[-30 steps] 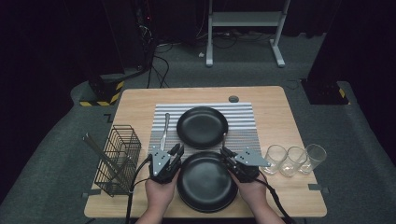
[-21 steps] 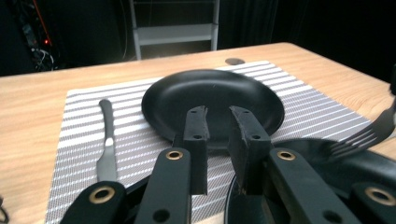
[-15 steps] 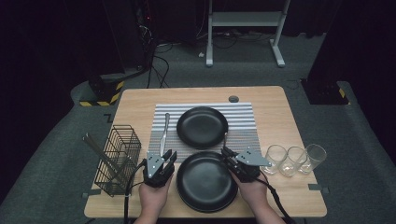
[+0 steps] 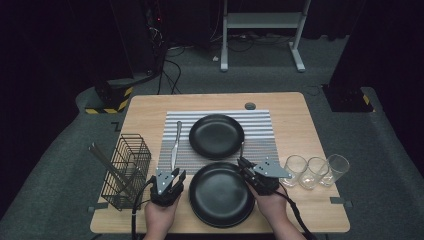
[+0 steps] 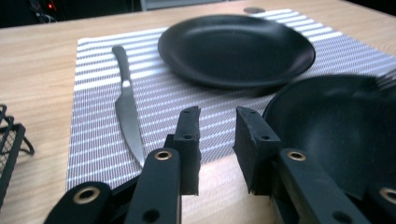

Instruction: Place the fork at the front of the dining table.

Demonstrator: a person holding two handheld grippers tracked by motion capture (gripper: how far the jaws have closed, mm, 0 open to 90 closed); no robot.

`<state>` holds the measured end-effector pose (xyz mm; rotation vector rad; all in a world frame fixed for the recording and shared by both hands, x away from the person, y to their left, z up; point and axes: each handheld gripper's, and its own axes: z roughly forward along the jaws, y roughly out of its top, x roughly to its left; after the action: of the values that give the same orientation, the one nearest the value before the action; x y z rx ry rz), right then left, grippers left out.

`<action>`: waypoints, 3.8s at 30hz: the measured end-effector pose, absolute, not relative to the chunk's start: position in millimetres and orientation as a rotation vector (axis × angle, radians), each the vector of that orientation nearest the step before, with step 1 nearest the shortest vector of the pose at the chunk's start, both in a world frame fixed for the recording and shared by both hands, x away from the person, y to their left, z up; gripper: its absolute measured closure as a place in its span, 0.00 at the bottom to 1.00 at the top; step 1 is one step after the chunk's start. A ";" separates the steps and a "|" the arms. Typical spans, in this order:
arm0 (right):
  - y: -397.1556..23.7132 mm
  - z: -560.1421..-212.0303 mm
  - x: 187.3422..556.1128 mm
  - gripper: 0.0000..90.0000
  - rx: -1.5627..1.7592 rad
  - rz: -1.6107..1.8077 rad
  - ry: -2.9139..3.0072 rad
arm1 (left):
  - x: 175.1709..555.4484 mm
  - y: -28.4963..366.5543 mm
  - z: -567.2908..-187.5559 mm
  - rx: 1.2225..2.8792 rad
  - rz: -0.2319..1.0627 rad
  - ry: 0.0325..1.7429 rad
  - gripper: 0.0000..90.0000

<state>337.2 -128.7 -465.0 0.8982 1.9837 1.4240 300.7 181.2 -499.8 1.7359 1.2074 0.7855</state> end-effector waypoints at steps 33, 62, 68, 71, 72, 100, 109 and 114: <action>-150.8 -460.7 344.9 0.94 0.976 1.424 1.906 | 296.6 186.4 -522.9 1.899 0.704 1.299 0.68; -161.5 -467.4 351.5 0.94 1.024 1.371 1.885 | 295.0 188.1 -532.3 1.967 0.670 1.310 0.59; -161.4 -470.5 352.0 0.94 1.034 1.353 1.886 | 296.3 191.0 -533.2 1.950 0.635 1.318 0.56; -160.7 -471.2 352.0 0.93 1.035 1.351 1.895 | 296.2 190.9 -533.7 1.952 0.629 1.308 0.53; -160.2 -471.2 351.6 0.93 1.033 1.349 1.894 | 296.2 190.9 -533.8 1.952 0.628 1.305 0.52; -145.8 -457.3 373.7 0.94 1.115 1.217 1.883 | 296.1 192.0 -534.2 1.970 0.562 1.243 0.43; -139.2 -467.7 384.2 0.94 1.134 1.173 1.916 | 295.6 192.1 -534.2 1.975 0.566 1.240 0.43; -138.3 -472.1 387.4 0.94 1.143 1.160 1.930 | 295.5 192.0 -534.4 1.969 0.565 1.241 0.43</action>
<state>387.4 -138.3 -472.1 1.1433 1.9299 1.1599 295.5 192.0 -534.4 1.9691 1.2410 0.5646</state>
